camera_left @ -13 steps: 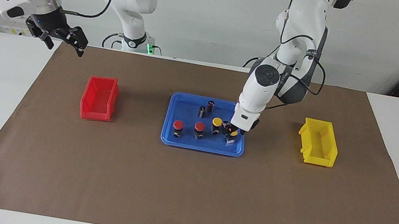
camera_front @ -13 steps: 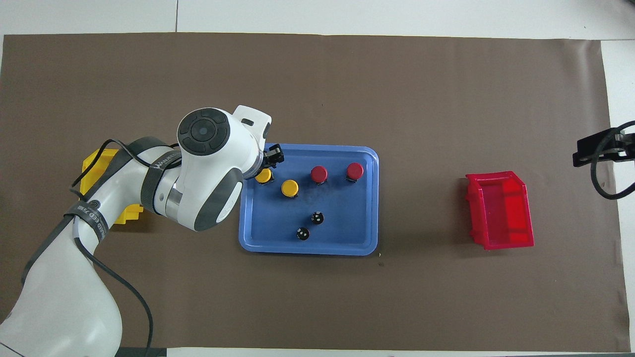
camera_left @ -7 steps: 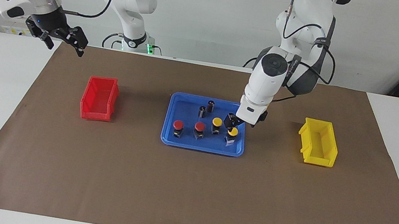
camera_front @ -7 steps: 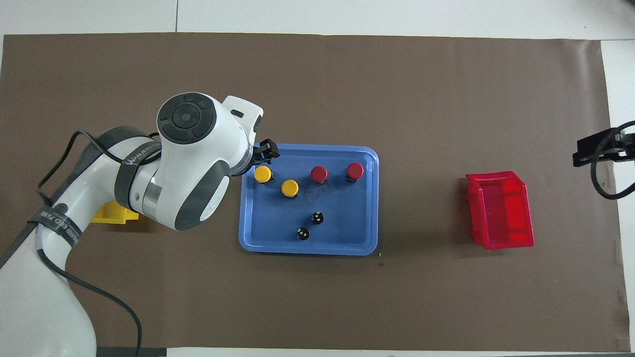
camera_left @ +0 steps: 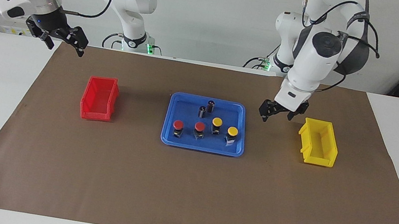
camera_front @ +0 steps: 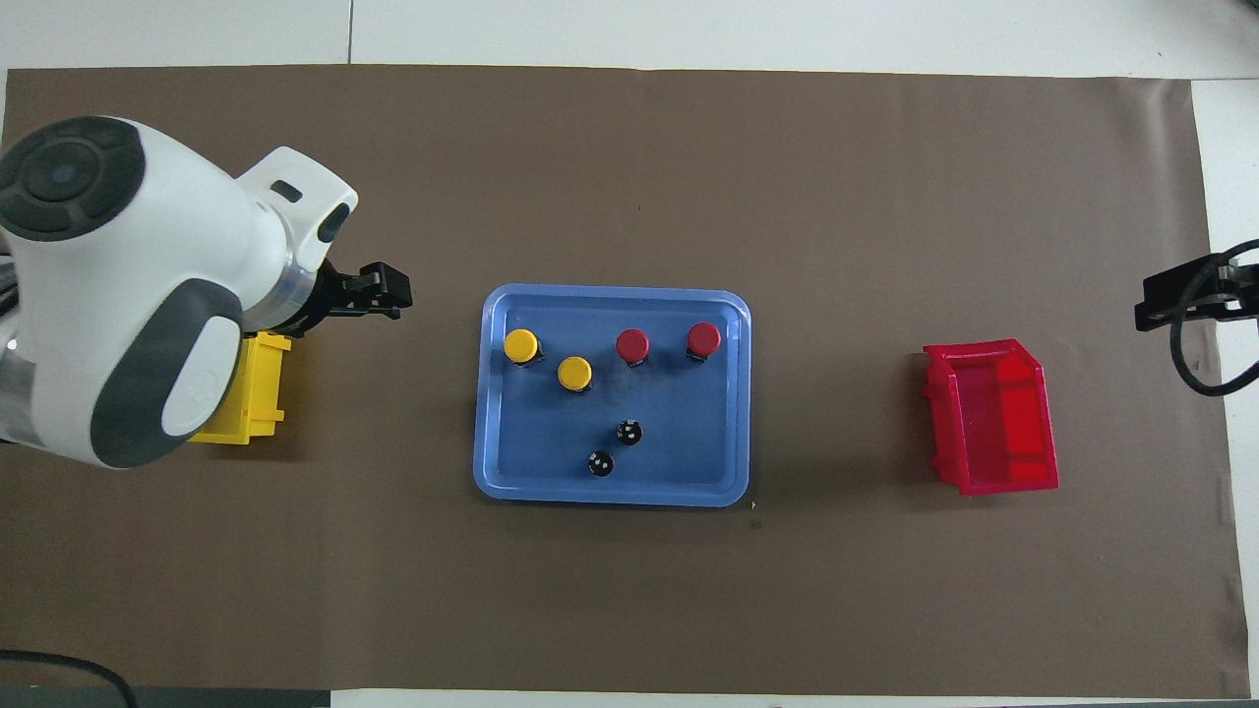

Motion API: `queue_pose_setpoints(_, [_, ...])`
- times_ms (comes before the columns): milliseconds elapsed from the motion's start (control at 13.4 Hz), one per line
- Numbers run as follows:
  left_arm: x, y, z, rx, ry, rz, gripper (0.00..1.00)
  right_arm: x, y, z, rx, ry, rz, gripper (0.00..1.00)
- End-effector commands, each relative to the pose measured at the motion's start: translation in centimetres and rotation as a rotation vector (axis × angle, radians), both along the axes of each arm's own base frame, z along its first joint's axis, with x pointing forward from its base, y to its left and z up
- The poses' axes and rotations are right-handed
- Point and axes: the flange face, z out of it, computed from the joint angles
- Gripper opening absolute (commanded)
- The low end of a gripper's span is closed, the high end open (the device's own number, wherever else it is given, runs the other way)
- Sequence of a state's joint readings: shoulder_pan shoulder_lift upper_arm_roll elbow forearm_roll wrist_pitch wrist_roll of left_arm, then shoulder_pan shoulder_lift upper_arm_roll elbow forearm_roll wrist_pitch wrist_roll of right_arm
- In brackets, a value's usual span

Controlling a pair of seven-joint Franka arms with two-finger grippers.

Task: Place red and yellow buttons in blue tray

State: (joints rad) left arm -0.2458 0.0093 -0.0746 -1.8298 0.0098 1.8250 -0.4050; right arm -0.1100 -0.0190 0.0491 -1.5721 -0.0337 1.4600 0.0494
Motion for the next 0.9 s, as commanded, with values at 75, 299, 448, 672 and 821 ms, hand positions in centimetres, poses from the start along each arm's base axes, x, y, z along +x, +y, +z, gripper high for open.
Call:
queue_pose_setpoints(75, [-0.1,7.5,2.9,0.013,-0.012,-0.002,1.0,-0.6,0.1,0.0,-0.006,0.0,0.018,1.0])
queue_pose_setpoints(299, [-0.2,12.0,4.4,0.013,-0.026,-0.068,1.0,-0.6,0.0,0.0,-0.006,0.0,0.017,1.0])
queue_pose_setpoints(448, [-0.5,13.0,4.5,0.015,-0.01,-0.055,1.0,-0.6,0.1,0.0,-0.006,0.0,0.018,1.0])
queue_pose_setpoints(672, [-0.5,14.5,4.7,0.011,-0.007,-0.043,1.0,-0.6,0.0,0.1,-0.006,-0.001,0.017,1.0])
queue_pose_setpoints(821, [-0.4,16.3,5.0,0.0,-0.013,-0.087,1.0,-0.6,0.1,0.0,-0.006,0.0,0.018,1.0])
